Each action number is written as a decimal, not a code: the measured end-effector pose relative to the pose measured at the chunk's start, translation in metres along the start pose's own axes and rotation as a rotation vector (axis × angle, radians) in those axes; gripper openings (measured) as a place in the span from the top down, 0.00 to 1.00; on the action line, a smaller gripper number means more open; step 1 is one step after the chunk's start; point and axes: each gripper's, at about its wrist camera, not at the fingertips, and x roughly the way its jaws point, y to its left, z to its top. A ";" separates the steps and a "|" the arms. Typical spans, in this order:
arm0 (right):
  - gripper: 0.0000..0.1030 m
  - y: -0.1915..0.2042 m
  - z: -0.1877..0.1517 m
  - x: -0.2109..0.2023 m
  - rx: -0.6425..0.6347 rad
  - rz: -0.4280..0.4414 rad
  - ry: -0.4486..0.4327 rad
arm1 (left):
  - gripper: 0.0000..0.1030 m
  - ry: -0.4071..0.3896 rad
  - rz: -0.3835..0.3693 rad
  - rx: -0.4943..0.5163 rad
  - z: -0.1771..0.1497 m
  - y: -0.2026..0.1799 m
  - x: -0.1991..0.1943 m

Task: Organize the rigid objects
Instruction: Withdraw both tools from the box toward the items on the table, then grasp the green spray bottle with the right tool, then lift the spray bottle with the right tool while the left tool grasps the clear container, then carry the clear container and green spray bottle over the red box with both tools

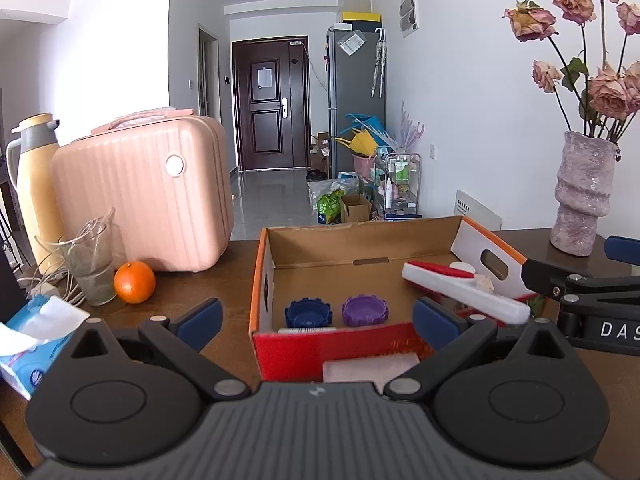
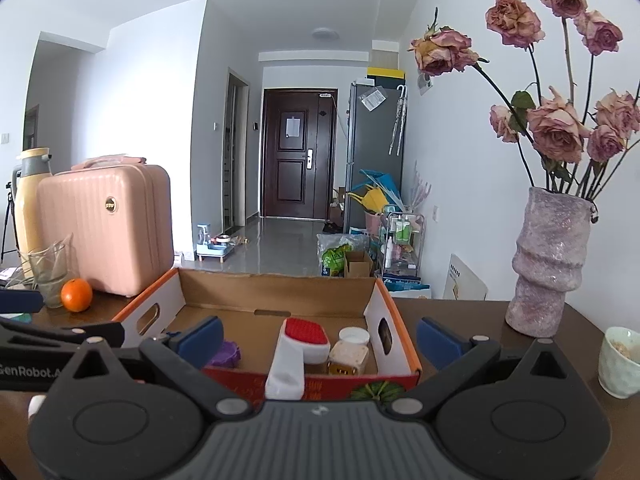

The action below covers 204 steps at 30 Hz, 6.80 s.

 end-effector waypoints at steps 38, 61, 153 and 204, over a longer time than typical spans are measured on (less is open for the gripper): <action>0.00 0.043 -0.084 -0.097 0.029 0.010 0.079 | 0.00 0.035 0.002 0.004 -0.090 0.047 -0.110; 0.00 0.090 -0.084 -0.061 0.044 0.085 0.217 | 0.00 0.033 0.105 -0.122 -0.086 0.086 -0.110; 0.71 0.020 -0.070 -0.078 0.176 0.120 0.071 | 0.00 0.169 0.104 -0.014 -0.058 0.038 -0.057; 0.71 -0.035 -0.074 -0.040 0.238 -0.006 0.059 | 0.20 0.251 0.026 -0.098 -0.036 -0.040 0.046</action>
